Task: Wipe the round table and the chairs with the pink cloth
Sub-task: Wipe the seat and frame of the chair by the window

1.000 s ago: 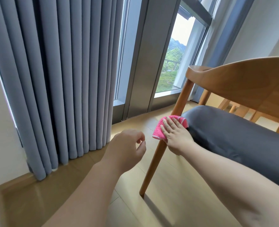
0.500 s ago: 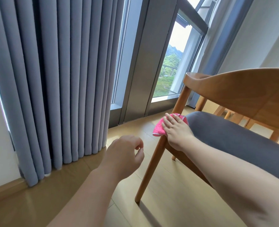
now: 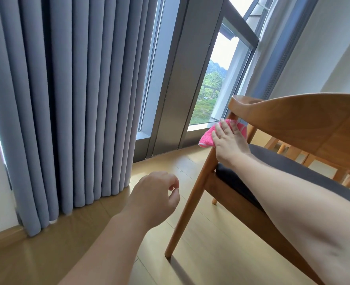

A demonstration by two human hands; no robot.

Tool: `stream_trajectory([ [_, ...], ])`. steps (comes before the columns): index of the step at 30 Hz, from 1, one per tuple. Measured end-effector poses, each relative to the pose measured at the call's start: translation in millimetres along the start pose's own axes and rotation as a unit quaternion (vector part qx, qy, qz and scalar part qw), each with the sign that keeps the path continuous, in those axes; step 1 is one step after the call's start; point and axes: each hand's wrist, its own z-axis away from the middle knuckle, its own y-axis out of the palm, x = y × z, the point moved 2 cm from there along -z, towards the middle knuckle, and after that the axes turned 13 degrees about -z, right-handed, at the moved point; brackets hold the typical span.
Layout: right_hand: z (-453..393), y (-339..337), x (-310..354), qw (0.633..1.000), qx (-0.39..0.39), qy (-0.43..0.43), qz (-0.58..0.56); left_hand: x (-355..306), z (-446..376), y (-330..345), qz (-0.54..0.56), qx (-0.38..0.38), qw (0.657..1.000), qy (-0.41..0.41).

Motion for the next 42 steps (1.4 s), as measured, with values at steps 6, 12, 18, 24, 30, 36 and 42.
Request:
stream_trajectory([
  [6, 7, 22, 23, 0.998, 0.019, -0.045, -0.041, 1, 1, 0, 0.001, 0.007, 1.000, -0.004],
  [12, 34, 66, 59, 0.989, 0.084, -0.122, -0.014, 3, -1, -2, -0.005, 0.005, 1.000, -0.008],
  [18, 50, 84, 69, 0.978, 0.124, -0.165, 0.017, 6, 0, 0, -0.012, 0.018, 1.000, -0.007],
  [24, 56, 81, 68, 0.977, 0.121, -0.170, 0.028, 3, 0, 2, -0.012, 0.037, 0.999, -0.003],
  [30, 69, 81, 65, 0.973, 0.130, -0.182, 0.057, 4, -3, -1, -0.019, 0.036, 0.999, 0.007],
  [36, 93, 85, 59, 0.973, 0.132, -0.180, 0.059, -2, 1, 1, -0.020, 0.051, 0.998, 0.025],
  [42, 126, 87, 42, 0.976, 0.116, -0.181, 0.041, -21, 3, 6, -0.037, 0.077, 0.994, 0.062],
])
